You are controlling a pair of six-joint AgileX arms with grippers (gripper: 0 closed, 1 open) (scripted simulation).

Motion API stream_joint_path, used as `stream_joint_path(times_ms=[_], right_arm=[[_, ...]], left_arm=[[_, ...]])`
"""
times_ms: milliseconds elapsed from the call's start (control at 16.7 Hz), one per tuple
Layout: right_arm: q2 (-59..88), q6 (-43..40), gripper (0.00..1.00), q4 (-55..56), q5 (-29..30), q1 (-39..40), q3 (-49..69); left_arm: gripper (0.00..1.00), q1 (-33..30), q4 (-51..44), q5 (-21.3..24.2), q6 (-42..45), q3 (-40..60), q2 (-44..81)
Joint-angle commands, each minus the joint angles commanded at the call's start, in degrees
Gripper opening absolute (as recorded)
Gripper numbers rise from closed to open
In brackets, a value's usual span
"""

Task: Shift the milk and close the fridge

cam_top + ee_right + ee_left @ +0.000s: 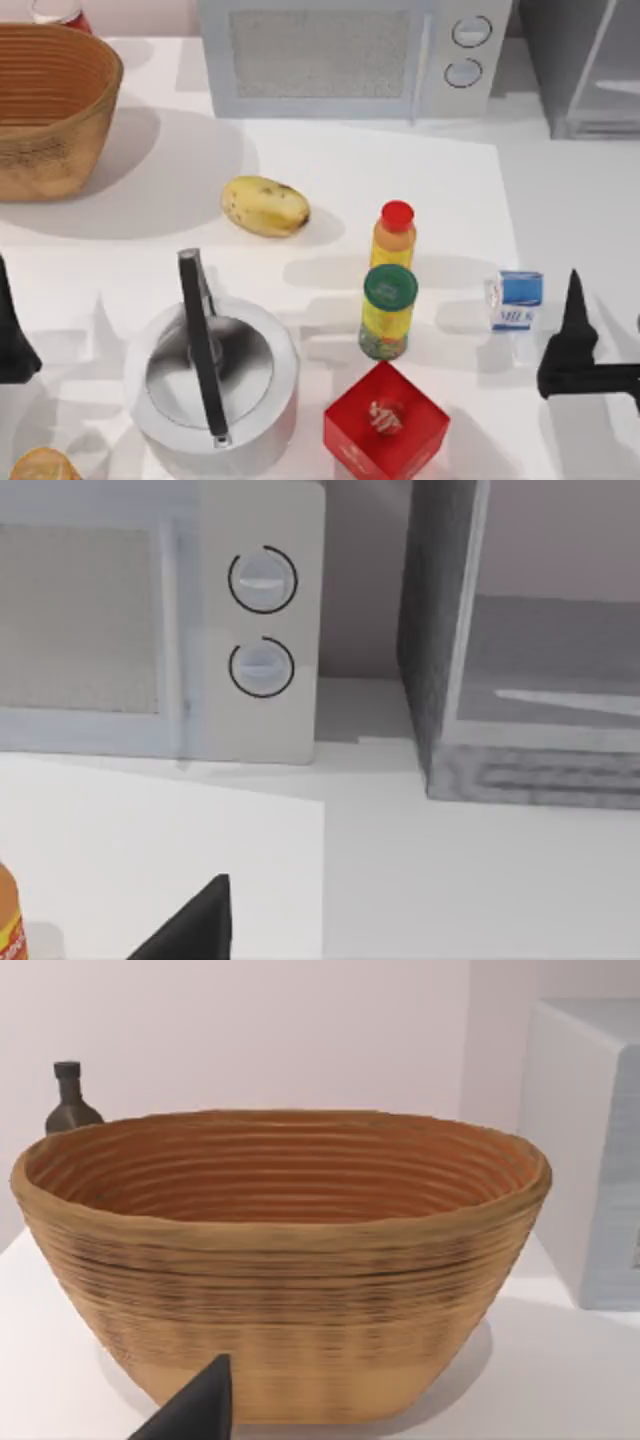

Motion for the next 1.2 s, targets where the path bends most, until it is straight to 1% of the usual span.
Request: stream_joint_path(times_ms=[240,480,660,900,1200], right_arm=[[17.95,3.10,1.00,8.57,-0.58,-0.61,1.07],[38.83,7.15,1.00,19.95,-0.89,-1.63,3.91],[51.16,10.09,1.00,28.40,-1.09,-2.18,6.83],[59.19,12.56,1.00,35.86,-1.70,-2.48,10.02],[59.66,12.74,1.00,36.51,-1.77,-2.24,10.20]], left_arm=[[1.00,0.00,0.00,0.00,0.00,0.00,0.00],[1.00,0.00,0.00,0.00,0.00,0.00,0.00],[1.00,0.00,0.00,0.00,0.00,0.00,0.00],[1.00,0.00,0.00,0.00,0.00,0.00,0.00],[1.00,0.00,0.00,0.00,0.00,0.00,0.00]])
